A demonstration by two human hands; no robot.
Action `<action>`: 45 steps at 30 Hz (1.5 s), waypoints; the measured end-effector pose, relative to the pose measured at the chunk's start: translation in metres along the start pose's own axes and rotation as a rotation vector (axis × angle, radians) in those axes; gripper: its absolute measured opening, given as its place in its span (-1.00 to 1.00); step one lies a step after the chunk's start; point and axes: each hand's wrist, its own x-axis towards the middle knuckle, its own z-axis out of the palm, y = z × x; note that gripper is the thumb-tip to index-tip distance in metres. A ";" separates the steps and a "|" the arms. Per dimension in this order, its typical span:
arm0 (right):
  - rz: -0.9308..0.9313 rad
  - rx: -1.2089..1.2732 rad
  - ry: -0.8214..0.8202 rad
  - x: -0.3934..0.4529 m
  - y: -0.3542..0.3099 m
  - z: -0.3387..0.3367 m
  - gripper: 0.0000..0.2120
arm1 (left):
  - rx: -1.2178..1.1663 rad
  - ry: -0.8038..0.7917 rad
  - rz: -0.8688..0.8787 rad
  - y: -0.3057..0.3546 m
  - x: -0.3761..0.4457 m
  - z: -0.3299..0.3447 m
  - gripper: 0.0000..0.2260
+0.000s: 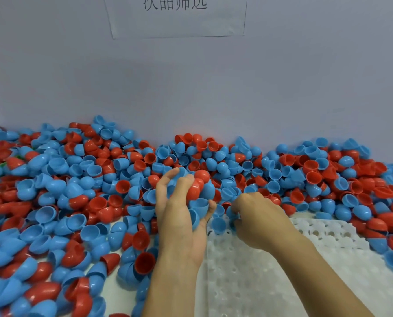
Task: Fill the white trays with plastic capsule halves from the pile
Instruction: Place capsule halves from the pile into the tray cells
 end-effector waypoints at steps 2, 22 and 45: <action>0.004 0.015 -0.007 -0.002 0.001 -0.001 -0.83 | -0.007 0.014 -0.009 0.001 0.000 0.000 -0.78; -0.282 0.776 0.415 -0.040 -0.006 -0.026 -0.83 | 0.069 0.021 -0.015 -0.008 0.000 0.002 -0.81; -0.273 0.814 0.269 -0.041 -0.007 -0.017 -0.87 | -0.103 0.063 -0.032 -0.021 0.004 0.006 -0.65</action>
